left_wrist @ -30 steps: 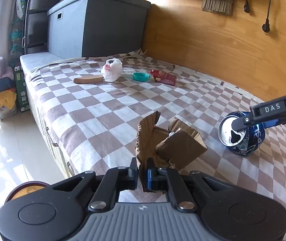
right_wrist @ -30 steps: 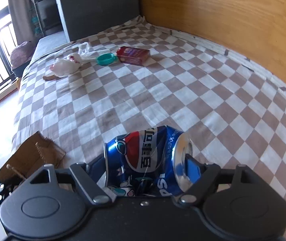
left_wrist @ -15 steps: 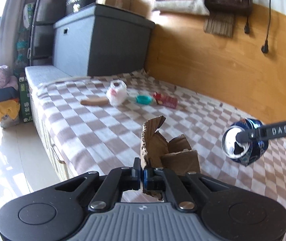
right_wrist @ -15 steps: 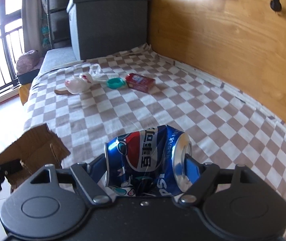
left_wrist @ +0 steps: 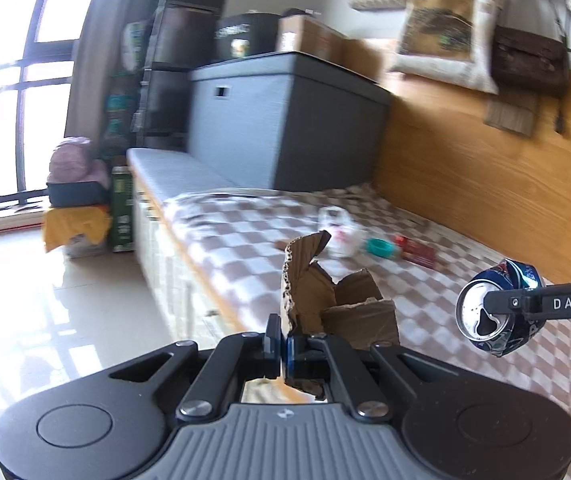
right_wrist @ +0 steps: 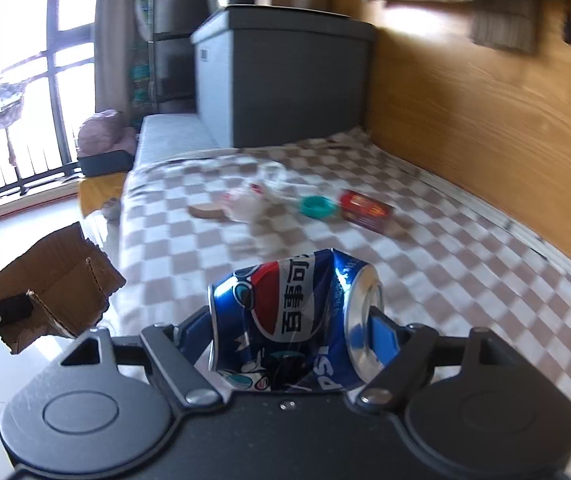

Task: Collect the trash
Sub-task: 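Carry the Pepsi can and cardboard over the wastebasket with both tools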

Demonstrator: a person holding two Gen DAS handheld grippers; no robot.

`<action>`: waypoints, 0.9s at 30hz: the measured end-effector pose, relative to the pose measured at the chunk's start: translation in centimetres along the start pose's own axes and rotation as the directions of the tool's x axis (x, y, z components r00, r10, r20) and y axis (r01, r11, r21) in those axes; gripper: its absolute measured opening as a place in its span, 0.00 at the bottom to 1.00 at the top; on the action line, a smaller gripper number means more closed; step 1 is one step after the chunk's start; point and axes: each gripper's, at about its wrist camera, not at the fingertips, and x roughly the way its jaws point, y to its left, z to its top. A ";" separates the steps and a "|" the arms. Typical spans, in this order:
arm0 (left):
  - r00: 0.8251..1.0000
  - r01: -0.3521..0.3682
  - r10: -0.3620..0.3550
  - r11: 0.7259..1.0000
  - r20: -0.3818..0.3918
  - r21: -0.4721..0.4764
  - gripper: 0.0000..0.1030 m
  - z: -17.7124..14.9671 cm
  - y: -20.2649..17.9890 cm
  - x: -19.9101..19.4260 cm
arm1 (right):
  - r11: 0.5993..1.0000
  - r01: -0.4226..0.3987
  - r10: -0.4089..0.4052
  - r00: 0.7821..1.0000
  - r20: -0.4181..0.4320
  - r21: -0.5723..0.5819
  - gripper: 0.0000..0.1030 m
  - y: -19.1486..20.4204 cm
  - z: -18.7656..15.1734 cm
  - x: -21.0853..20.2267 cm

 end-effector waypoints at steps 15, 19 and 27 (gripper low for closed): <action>0.975 -0.222 0.224 0.969 0.005 -0.105 0.02 0.2 10.4 -3.2 | 0.981 -0.178 0.180 0.984 0.013 -0.073 0.78 13.2 0.8 2.7; 0.967 -0.256 0.255 0.957 -0.021 -0.139 0.02 -0.7 12.6 -2.7 | 0.972 -0.207 0.207 0.978 -0.012 -0.108 0.78 16.3 0.0 4.1; 0.956 -0.290 0.277 0.944 -0.100 -0.158 0.02 -3.2 15.5 -0.1 | 0.959 -0.248 0.237 0.967 -0.090 -0.141 0.78 20.4 -3.0 7.5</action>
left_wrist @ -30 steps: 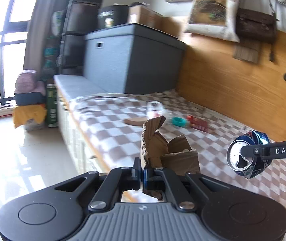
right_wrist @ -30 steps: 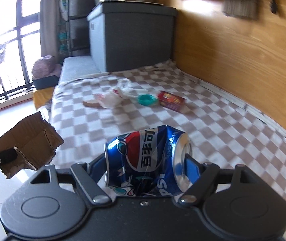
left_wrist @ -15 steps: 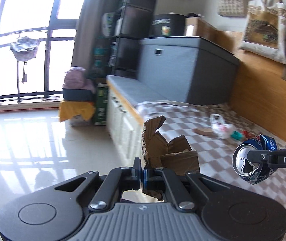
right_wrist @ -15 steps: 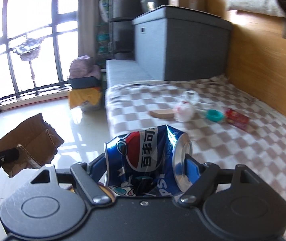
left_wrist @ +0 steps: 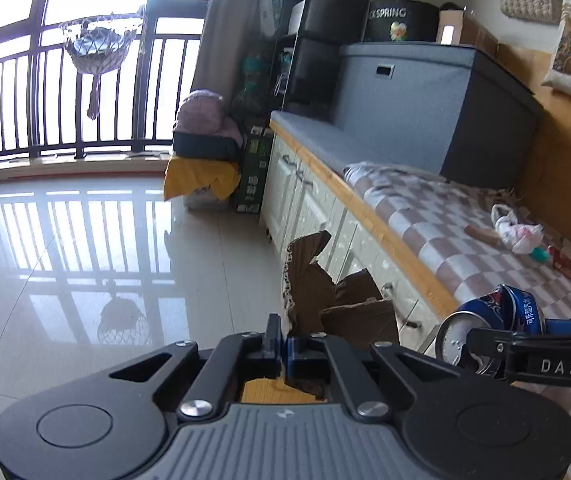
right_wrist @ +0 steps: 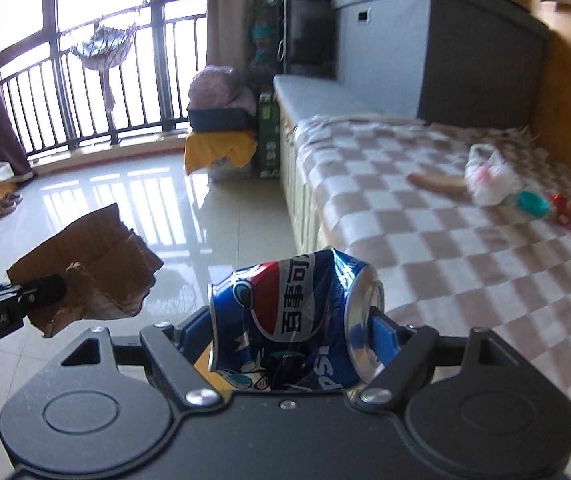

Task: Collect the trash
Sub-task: 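Carry the Pepsi can and cardboard over the wastebasket with both tools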

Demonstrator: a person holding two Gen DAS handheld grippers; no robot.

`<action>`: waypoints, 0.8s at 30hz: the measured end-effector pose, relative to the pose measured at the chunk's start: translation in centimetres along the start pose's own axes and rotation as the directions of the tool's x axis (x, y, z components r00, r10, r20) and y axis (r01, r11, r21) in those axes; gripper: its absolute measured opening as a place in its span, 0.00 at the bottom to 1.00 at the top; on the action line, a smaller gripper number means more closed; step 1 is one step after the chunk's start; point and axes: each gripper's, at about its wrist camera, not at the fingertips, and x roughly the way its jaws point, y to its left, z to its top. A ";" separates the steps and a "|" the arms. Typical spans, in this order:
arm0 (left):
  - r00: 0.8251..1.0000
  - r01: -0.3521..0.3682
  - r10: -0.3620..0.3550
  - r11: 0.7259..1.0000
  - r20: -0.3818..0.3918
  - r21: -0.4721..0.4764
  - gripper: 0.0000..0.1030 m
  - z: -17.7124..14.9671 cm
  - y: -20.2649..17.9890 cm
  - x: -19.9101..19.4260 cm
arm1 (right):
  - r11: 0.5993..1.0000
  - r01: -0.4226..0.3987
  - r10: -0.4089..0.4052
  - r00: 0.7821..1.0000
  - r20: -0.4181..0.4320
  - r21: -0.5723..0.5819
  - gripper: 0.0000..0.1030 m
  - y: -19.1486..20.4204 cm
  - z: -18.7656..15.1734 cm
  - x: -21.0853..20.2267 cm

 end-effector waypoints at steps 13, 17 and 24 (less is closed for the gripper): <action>0.993 -0.025 0.026 1.000 -0.113 0.016 0.02 -2.4 2.1 7.1 | 0.999 -0.038 0.040 0.995 -0.089 0.016 0.78 1.6 -2.7 8.4; 0.985 -0.045 0.042 0.999 -0.168 -0.017 0.02 -4.0 4.1 9.5 | 0.998 -0.056 0.056 0.989 -0.138 0.004 0.78 2.6 -4.0 11.7; 0.969 -0.055 0.035 0.996 -0.246 -0.076 0.02 -5.7 6.1 13.4 | 0.995 -0.094 0.086 0.965 -0.246 -0.021 0.78 3.9 -5.6 17.4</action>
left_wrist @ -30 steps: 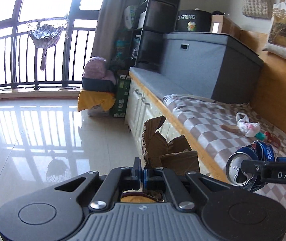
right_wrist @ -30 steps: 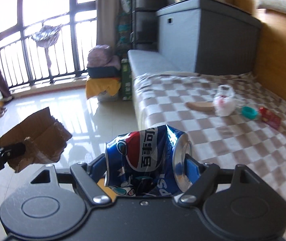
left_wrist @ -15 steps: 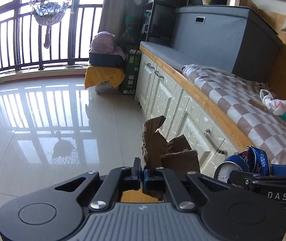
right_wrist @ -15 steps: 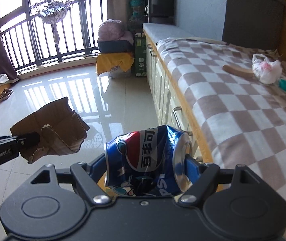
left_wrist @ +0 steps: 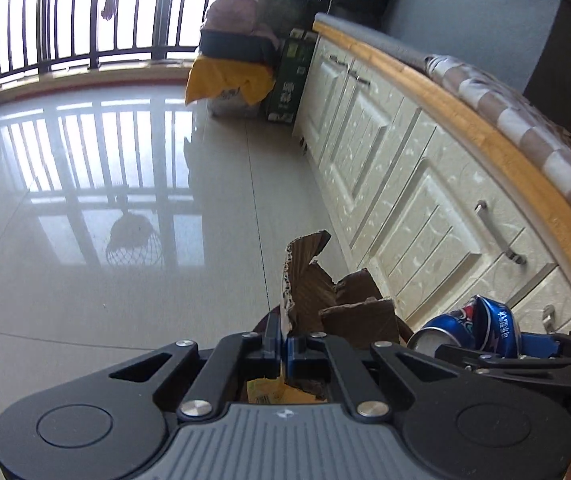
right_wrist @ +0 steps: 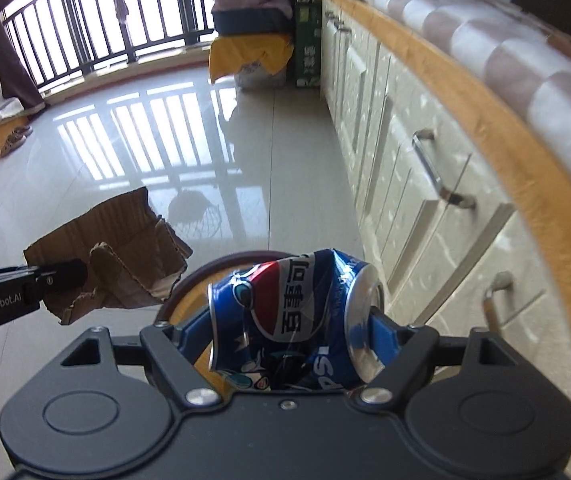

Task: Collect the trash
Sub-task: 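Carry the Pepsi can and cardboard over the wastebasket with both tools, then open both tools to drop the can and cardboard into the wastebasket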

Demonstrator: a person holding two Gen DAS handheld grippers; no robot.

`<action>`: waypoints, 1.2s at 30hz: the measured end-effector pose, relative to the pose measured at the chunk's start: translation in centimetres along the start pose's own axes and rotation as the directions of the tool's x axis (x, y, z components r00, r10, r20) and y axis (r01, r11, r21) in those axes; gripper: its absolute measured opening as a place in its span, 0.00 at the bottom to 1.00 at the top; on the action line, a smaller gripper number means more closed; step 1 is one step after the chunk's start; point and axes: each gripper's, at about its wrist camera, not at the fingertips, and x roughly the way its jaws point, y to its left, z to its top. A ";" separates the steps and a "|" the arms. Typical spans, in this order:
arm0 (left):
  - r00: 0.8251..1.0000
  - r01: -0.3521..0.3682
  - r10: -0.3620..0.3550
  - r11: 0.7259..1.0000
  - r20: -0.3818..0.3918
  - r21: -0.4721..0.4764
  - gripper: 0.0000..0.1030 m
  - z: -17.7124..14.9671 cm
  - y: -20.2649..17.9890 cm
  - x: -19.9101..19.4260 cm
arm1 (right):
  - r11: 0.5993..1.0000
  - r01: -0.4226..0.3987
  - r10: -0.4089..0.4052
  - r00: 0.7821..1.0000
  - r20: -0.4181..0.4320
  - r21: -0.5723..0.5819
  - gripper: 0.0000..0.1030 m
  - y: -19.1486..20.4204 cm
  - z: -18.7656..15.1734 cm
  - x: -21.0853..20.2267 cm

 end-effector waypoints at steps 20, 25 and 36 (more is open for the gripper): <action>0.959 0.138 -0.138 0.990 -0.248 -0.017 0.03 -1.3 -2.1 12.4 | 0.998 -0.056 0.055 0.958 -0.281 0.004 0.78 -0.9 -1.2 8.3; 0.949 0.166 -0.171 0.985 -0.265 -0.040 0.10 -0.7 -2.6 14.0 | 0.997 -0.073 0.065 0.948 -0.311 -0.016 0.78 -0.5 -0.8 9.1; 0.938 0.111 -0.111 0.994 -0.328 -0.018 0.29 0.3 -1.7 15.1 | 0.996 -0.085 0.067 0.934 -0.351 -0.035 0.78 -0.5 -0.2 10.4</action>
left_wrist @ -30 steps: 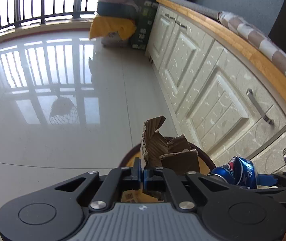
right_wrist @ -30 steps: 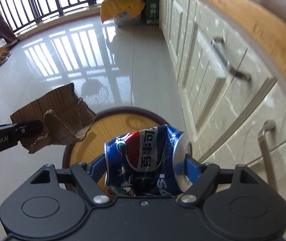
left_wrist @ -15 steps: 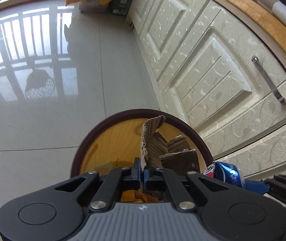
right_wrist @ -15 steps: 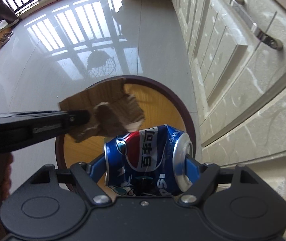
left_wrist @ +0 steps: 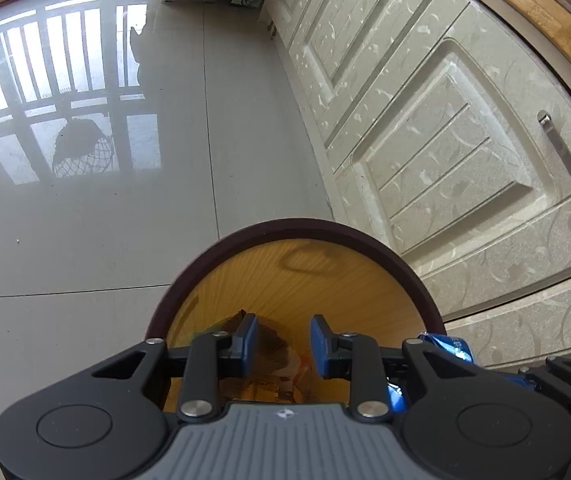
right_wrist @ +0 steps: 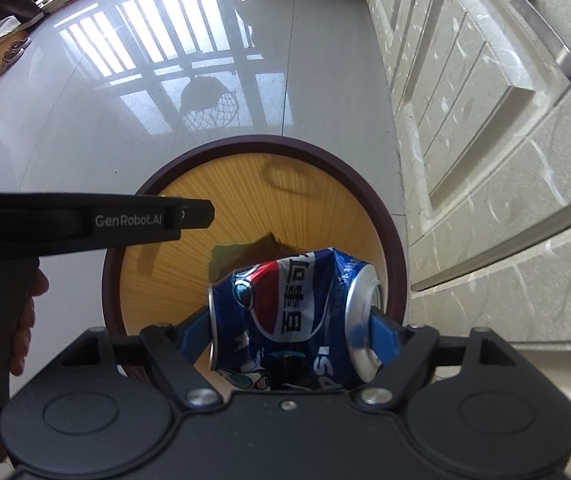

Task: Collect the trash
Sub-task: 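Open both tools to drop the can and cardboard into the wastebasket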

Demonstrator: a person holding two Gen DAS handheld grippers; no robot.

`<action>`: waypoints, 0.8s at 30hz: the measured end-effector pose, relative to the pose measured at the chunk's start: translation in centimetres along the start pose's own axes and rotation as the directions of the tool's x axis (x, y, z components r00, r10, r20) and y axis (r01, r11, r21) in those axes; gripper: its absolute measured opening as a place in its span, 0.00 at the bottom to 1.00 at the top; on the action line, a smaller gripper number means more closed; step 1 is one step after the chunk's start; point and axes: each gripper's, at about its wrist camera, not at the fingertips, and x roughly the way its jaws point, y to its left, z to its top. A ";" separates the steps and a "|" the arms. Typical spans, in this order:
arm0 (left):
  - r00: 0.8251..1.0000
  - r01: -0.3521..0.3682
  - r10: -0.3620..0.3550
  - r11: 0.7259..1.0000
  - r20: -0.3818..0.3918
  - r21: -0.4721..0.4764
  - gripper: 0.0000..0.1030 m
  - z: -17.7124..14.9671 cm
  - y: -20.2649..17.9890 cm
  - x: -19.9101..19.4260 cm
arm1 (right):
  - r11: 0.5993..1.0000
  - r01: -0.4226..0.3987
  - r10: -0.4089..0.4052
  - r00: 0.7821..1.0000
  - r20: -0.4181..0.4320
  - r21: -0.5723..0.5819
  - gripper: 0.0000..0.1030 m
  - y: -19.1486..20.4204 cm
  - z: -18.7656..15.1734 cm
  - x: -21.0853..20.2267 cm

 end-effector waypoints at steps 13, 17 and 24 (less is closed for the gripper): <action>1.000 -0.024 0.025 0.999 -0.017 0.035 0.41 0.8 -0.3 -1.0 | 0.993 -0.120 0.120 0.985 -0.121 0.005 0.92 0.8 -0.4 1.8; 0.999 -0.035 0.036 0.999 -0.028 0.036 0.43 0.4 -0.1 -1.0 | 0.995 -0.096 0.095 0.989 -0.117 -0.003 0.95 1.0 -0.8 1.8; 0.998 -0.060 0.061 0.998 -0.013 0.033 0.49 0.0 0.3 -2.1 | 0.998 -0.050 0.045 0.992 -0.115 -0.047 0.96 1.3 -1.6 1.8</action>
